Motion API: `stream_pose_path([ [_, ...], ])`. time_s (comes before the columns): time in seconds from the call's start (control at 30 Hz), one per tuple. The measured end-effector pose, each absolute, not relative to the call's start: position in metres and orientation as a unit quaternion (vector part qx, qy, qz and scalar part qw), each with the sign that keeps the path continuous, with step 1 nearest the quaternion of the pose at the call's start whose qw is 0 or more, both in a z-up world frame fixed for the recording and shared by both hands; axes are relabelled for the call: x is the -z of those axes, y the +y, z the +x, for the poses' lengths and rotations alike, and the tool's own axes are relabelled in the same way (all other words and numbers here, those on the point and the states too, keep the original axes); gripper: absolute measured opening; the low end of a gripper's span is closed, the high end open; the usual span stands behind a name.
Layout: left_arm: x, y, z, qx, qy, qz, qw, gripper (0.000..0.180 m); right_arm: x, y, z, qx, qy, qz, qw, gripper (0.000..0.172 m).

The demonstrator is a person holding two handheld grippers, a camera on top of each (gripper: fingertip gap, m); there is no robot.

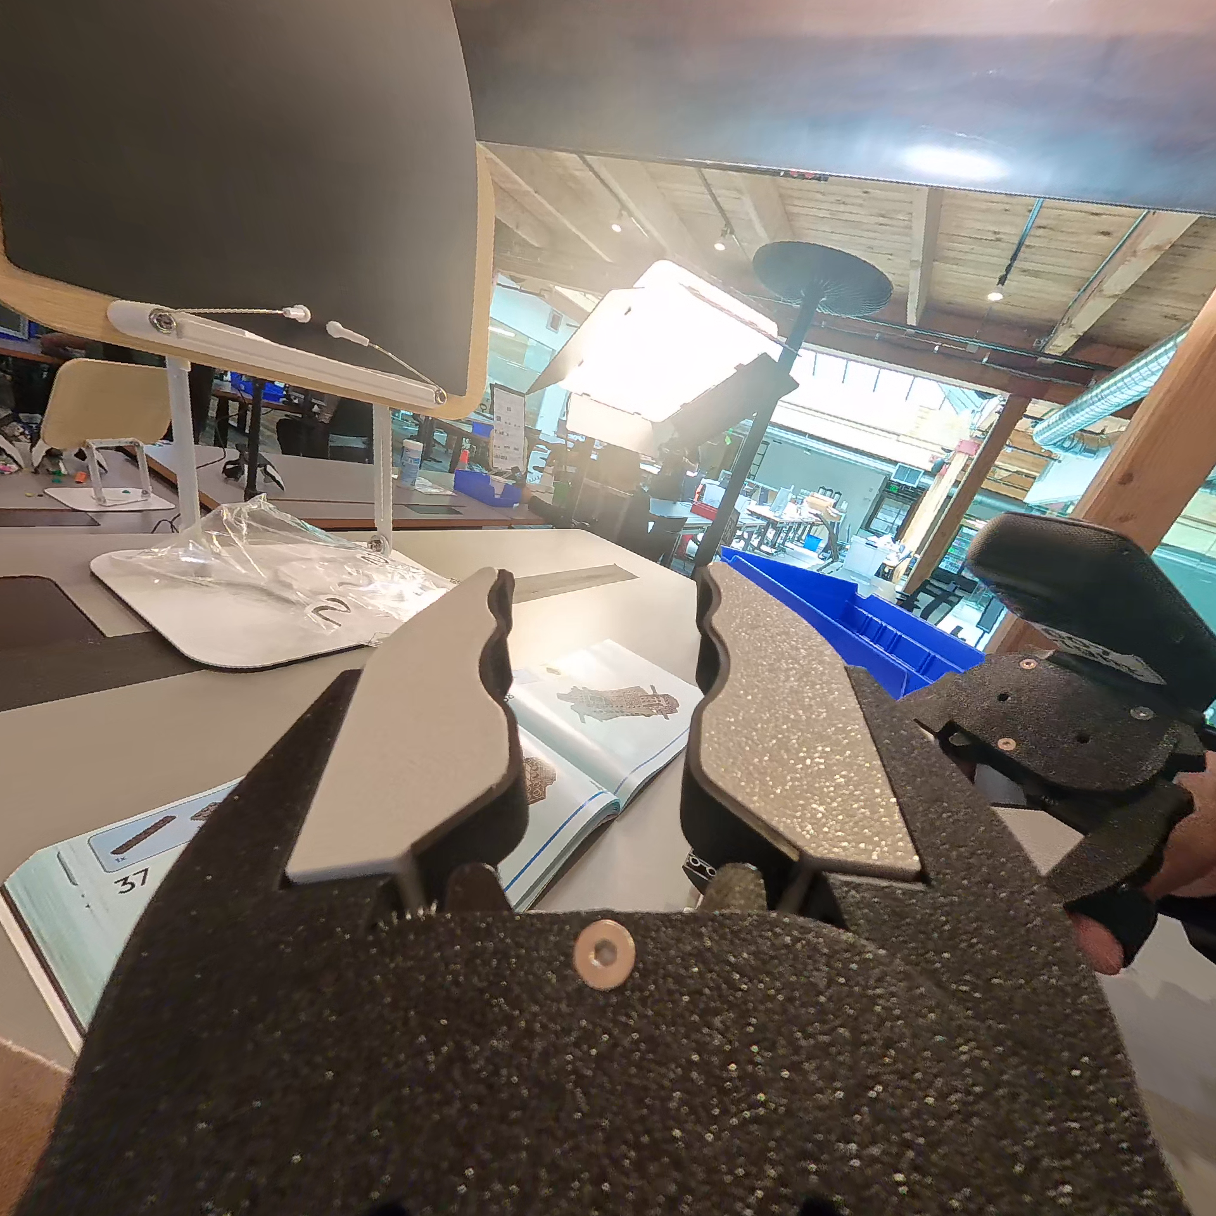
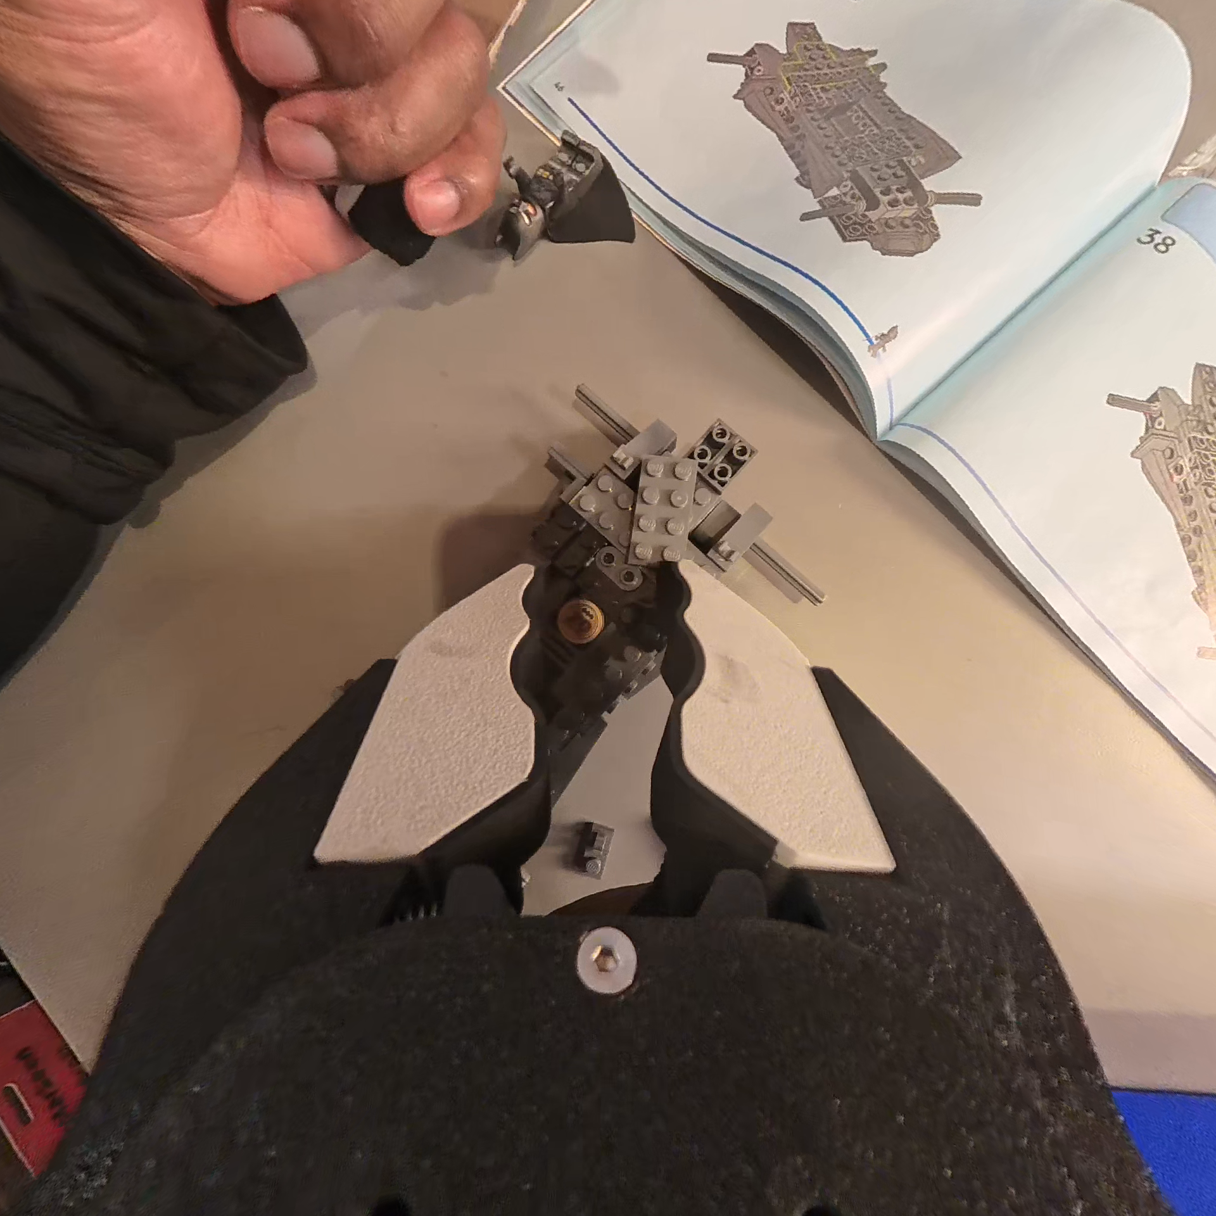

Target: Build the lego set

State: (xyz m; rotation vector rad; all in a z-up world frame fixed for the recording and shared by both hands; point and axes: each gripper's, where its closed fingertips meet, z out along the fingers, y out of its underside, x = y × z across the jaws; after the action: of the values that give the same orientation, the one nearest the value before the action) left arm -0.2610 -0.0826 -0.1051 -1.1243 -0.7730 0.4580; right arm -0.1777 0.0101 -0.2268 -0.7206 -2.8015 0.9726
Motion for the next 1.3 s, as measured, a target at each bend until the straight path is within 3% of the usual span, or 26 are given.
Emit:
stream_pose_path([
  [0.63, 0.104, -0.085, -0.261, -0.212, -0.355, -0.513, 0.752, 0.054, 0.227, 0.008, -0.173, -0.316, -0.921, -0.221, 0.054, 0.033],
  [0.97, 0.105, -0.084, -0.261, -0.211, -0.355, -0.514, 0.752, 0.054, 0.214, 0.002, -0.193, -0.346, -0.922, -0.078, 0.155, 0.025],
  [1.3, 0.106, -0.085, -0.262, -0.211, -0.357, -0.515, 0.750, 0.054, 0.216, -0.007, -0.191, -0.388, -0.915, 0.000, 0.106, 0.027],
])
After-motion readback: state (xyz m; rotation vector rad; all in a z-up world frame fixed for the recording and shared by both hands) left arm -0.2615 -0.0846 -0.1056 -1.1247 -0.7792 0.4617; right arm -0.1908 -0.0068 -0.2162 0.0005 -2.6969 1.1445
